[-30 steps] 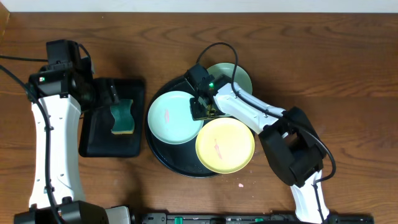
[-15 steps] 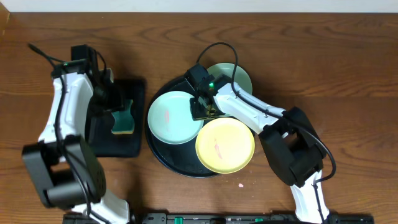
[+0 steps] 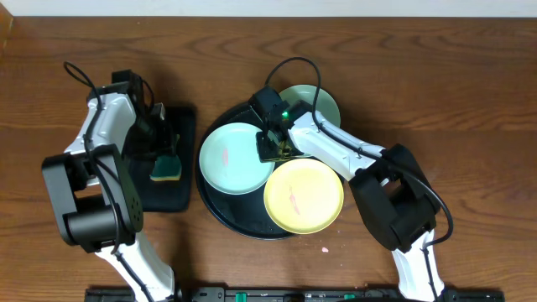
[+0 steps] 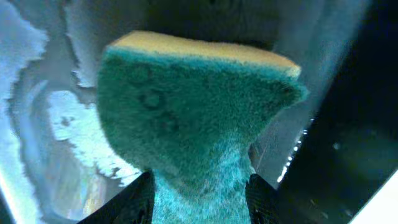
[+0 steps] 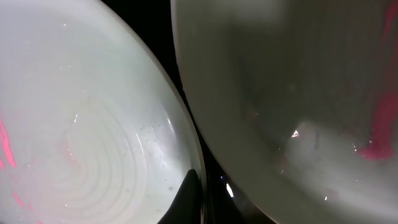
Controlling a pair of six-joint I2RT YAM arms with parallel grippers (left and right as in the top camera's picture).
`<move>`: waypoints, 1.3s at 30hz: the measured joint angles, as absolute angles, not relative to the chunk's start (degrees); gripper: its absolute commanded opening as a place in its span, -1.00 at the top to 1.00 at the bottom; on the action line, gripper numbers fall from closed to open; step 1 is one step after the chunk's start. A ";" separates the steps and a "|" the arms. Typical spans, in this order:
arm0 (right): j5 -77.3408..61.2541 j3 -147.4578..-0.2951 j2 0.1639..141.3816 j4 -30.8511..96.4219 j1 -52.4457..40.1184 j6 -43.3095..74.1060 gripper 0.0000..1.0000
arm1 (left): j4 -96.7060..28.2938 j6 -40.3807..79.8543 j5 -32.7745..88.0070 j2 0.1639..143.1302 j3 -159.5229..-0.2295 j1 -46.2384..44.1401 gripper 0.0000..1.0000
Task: Clean dirty plates on tray and stack at the side
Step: 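Grasp the green sponge from the black dish with the left gripper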
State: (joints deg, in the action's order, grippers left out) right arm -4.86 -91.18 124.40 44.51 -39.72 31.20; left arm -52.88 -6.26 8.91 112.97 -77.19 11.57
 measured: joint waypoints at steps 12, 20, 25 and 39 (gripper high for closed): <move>-4.84 -91.18 124.40 44.51 -39.72 31.20 0.98 | -46.04 -6.26 9.80 113.08 -74.08 11.64 0.85; -4.86 -91.18 124.40 44.49 -39.72 31.18 0.98 | -47.03 -6.24 9.96 111.74 -73.95 11.64 0.86; -4.86 -91.18 124.40 44.51 -39.72 31.18 0.97 | -48.14 -5.93 9.96 103.63 -73.95 11.62 0.85; -4.86 -91.20 124.40 44.60 -39.72 31.20 0.98 | -47.44 5.21 10.63 90.61 -72.34 1.23 0.85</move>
